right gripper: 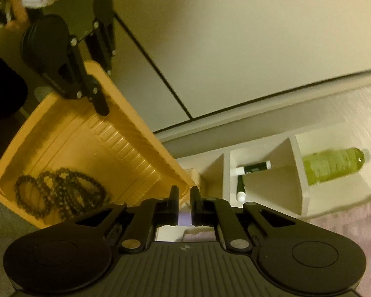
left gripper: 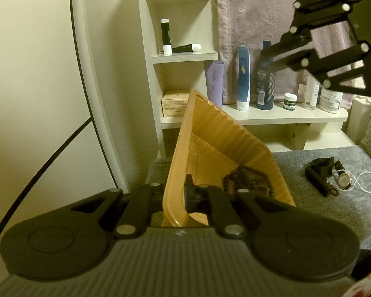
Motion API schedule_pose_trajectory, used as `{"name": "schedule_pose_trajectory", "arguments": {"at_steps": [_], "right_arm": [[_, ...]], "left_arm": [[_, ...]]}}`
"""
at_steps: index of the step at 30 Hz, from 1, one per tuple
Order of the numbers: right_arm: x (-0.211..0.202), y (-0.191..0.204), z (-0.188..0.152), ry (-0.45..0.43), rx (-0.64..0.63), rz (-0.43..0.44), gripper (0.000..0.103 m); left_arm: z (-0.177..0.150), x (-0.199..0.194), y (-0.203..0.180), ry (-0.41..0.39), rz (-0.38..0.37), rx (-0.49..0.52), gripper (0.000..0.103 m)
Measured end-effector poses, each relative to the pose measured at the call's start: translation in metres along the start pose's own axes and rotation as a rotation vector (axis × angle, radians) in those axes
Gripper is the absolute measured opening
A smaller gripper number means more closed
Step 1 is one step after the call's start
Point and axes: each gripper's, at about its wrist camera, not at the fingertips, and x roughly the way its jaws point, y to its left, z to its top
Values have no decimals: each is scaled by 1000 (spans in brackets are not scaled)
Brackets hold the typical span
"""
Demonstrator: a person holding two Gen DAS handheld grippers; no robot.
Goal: Organize jewelry
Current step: 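Open the right tool to release the necklace into the tray, then move the right tool back over the pile toward the white pearl strand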
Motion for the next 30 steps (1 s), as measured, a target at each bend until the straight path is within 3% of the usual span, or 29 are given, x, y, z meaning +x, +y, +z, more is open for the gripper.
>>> {"name": "schedule_pose_trajectory", "arguments": {"at_steps": [7, 11, 20, 30], "right_arm": [[-29, -1, -13, 24, 245, -98, 7], [-52, 6, -33, 59, 533, -166, 7], [-101, 52, -114, 204, 1183, -352, 7], [-118, 122, -149, 349, 1464, -400, 7]], "left_arm": [[0, 0, 0, -1, -2, -6, 6], [0, 0, 1, -2, -6, -7, 6], [0, -2, 0, -3, -9, 0, 7], [-1, -1, 0, 7, -10, -1, 7]]}}
